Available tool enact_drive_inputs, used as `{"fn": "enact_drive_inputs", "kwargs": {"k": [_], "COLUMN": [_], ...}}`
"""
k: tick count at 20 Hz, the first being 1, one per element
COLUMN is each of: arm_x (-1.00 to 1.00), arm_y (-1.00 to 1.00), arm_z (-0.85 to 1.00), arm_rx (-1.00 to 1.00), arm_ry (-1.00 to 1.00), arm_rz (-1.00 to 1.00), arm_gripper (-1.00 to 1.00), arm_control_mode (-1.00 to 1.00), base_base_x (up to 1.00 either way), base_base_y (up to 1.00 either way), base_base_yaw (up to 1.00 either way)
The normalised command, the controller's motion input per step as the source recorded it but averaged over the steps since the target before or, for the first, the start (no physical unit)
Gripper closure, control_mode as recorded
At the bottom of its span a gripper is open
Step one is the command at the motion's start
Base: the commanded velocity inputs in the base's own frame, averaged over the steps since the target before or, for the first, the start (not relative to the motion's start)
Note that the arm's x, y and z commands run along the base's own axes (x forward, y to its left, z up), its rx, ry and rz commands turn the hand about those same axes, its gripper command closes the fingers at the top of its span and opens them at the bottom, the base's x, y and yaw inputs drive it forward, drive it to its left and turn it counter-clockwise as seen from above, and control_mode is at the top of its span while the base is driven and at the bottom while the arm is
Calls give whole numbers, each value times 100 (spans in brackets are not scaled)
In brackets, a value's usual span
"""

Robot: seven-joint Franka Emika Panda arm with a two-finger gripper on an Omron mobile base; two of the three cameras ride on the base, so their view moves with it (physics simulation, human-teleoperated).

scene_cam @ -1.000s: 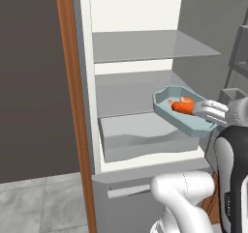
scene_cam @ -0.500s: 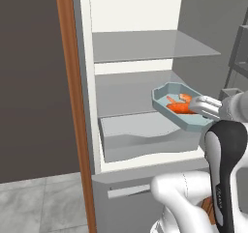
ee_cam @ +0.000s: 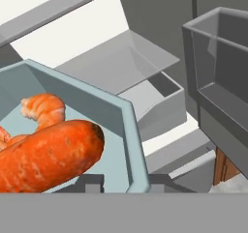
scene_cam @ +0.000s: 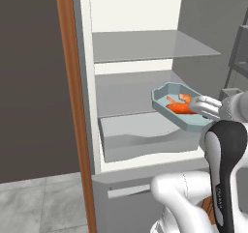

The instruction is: Place the tupperware containing the shrimp and carrot meal in the microwave. Close the microwave door and press the start button to reheat the meal.

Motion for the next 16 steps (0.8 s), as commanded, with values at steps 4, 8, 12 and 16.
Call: {"fn": "enact_drive_inputs", "kwargs": {"k": [4,8,12,16], "arm_x": [-2,0,0,0], "arm_y": [0,0,0,0], "arm_z": [0,0,0,0], "arm_rx": [0,0,0,0], "arm_ry": [0,0,0,0], "arm_rz": [0,0,0,0], "arm_gripper": [100,100,100,100], "arm_control_mode": [100,100,100,100], "base_base_x": [-12,-30,-42,-49], "base_base_y": [0,4,13,10], "base_base_yaw": [0,4,9,10]}}
